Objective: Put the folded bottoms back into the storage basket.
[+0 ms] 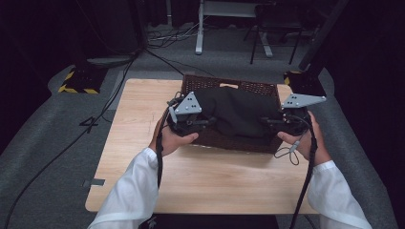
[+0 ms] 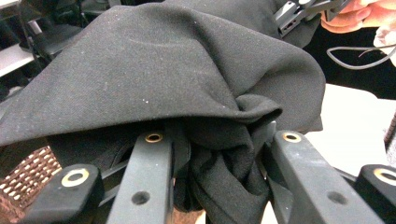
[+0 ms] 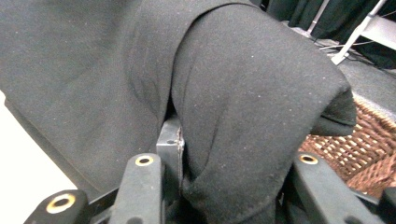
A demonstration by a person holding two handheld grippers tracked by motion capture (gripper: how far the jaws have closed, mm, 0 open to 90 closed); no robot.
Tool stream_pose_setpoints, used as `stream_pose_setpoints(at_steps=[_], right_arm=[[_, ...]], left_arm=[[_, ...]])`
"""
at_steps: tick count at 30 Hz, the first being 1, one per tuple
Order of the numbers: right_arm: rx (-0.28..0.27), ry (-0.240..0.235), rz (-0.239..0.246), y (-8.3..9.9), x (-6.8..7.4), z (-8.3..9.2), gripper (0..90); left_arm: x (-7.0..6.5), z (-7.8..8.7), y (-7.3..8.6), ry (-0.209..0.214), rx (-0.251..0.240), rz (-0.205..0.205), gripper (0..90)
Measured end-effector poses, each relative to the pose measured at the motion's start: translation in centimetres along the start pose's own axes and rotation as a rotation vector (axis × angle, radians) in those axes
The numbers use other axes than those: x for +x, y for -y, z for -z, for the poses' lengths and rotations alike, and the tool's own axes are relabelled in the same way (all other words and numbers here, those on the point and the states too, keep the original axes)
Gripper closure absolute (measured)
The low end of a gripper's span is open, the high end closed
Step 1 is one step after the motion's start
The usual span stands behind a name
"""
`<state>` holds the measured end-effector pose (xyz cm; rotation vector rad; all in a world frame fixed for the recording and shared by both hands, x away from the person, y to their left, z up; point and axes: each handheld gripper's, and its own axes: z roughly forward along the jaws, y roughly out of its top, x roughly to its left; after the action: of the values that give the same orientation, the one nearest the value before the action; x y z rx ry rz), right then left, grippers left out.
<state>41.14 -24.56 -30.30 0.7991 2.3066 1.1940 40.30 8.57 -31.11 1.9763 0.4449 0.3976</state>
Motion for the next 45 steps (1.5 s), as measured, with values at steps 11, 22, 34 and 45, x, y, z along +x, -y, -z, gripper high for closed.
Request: stream_pose_setpoints(at_steps=[11, 22, 34, 45], right_arm=[[0.018, 0.016, -0.002, -1.1, -1.9, -2.2, 61.8], [0.044, 0.031, -0.005, -1.6, -3.4, -4.4, 61.9], [0.086, 0.039, -0.049, -0.4, -5.1, -7.5, 61.7], [0.138, 0.045, -0.068, 0.7, -5.6, -10.3, 61.7]], left_arm=[[2.1, -1.6, -0.4, -0.044, 0.019, 0.032, 70.0], [3.8, -3.4, 0.1, -0.065, 0.029, 0.053, 69.8], [5.2, -6.3, 0.9, -0.086, 0.088, 0.073, 69.6], [6.2, -8.2, 2.2, -0.103, 0.145, 0.095, 69.5]])
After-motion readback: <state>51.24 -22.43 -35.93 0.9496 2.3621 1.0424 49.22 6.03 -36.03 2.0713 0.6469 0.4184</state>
